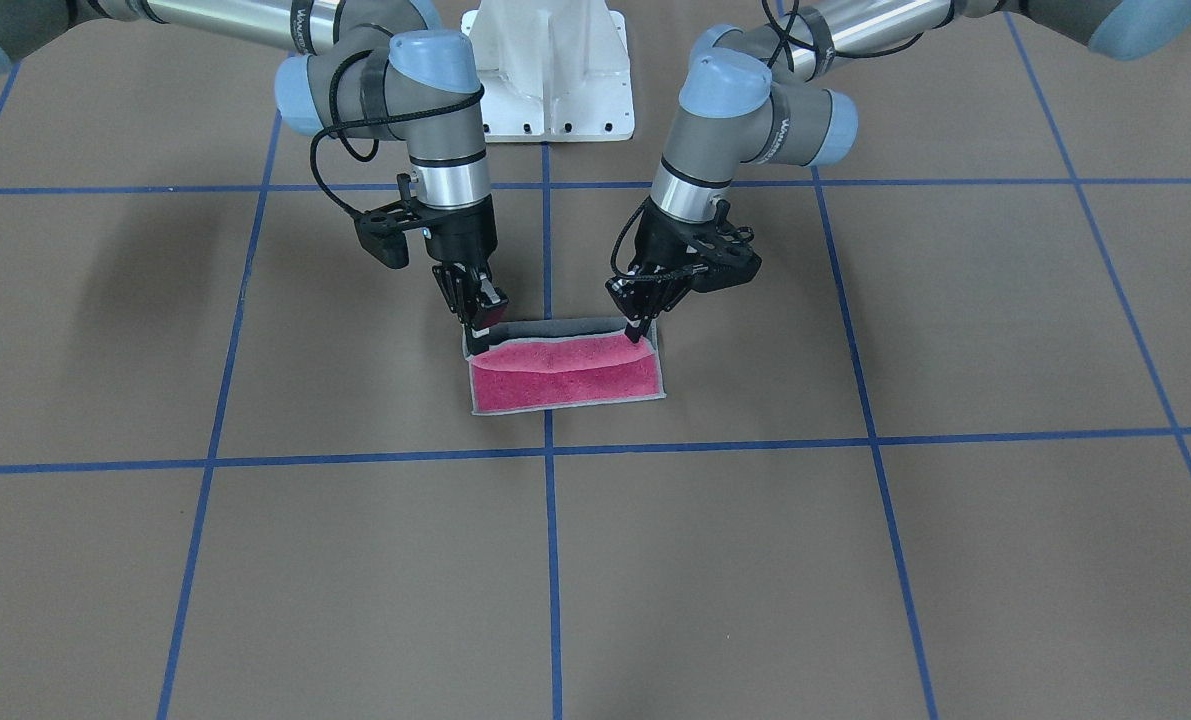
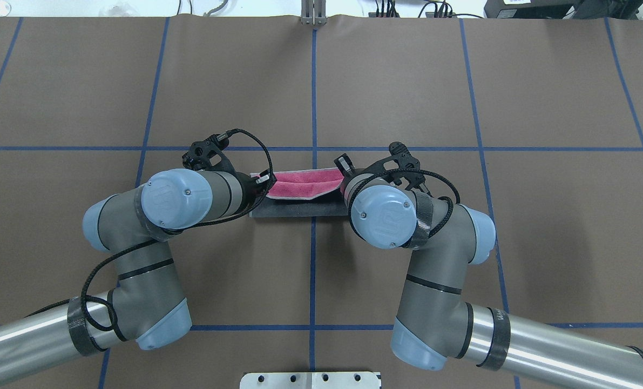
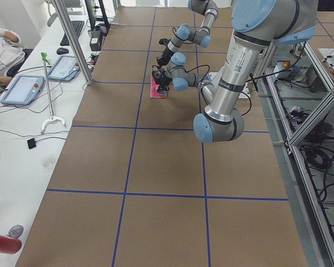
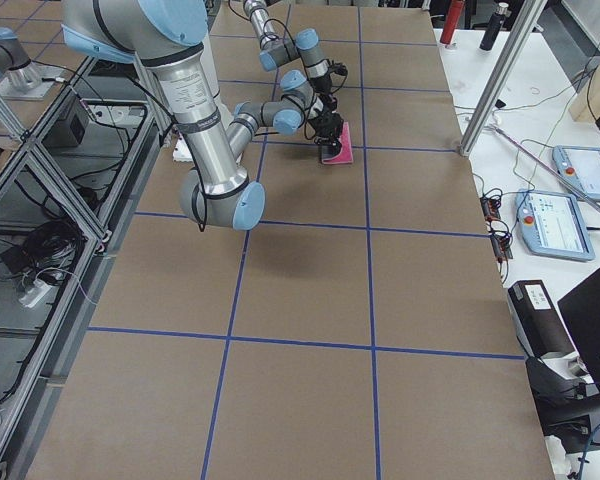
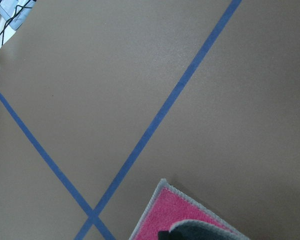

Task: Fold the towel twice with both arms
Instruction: 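Lay the folded edge down and open both grippers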

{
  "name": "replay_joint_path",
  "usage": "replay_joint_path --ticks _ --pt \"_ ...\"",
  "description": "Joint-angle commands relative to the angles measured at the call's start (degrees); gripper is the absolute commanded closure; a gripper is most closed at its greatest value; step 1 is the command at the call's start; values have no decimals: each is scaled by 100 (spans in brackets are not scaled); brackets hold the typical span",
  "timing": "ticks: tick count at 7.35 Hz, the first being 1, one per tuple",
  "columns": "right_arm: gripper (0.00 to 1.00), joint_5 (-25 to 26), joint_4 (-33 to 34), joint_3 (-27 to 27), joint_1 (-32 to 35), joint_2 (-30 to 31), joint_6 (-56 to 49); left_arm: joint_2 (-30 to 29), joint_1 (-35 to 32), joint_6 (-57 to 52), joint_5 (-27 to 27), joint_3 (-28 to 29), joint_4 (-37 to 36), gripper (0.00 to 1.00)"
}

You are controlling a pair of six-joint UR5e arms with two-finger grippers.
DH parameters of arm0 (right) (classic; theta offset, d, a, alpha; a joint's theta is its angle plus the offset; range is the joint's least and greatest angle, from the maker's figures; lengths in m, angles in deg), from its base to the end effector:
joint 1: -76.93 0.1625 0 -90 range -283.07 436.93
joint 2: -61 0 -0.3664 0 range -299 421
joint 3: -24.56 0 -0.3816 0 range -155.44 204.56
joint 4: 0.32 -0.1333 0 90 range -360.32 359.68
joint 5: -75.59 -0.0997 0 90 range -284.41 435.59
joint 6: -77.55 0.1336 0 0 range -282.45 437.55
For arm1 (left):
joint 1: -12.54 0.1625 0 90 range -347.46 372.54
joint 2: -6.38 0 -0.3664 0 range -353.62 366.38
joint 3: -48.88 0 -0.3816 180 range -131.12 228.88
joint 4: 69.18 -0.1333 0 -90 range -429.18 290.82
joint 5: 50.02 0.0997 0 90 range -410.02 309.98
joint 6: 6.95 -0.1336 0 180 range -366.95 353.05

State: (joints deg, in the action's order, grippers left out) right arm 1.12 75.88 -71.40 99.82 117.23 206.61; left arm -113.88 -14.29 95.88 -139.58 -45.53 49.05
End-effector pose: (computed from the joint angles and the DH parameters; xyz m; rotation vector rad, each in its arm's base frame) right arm -0.5422 -0.4124 0.2195 0.1249 -1.0112 1.1187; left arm 0.5308 -0.4190 0.2340 0.1433 1.1092 -0.6244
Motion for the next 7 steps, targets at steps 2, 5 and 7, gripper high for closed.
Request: replay_joint_path --ticks 2,5,7 --pt "9 -6 0 16 110 -16 -371 -15 -225 -131 0 37 -2 50" --pt "0 -24 -79 7 146 -16 -724 -76 -472 -149 -35 178 6 38" --pt "0 -416 -88 -72 311 -8 -1669 -59 -490 -577 -427 64 33 0"
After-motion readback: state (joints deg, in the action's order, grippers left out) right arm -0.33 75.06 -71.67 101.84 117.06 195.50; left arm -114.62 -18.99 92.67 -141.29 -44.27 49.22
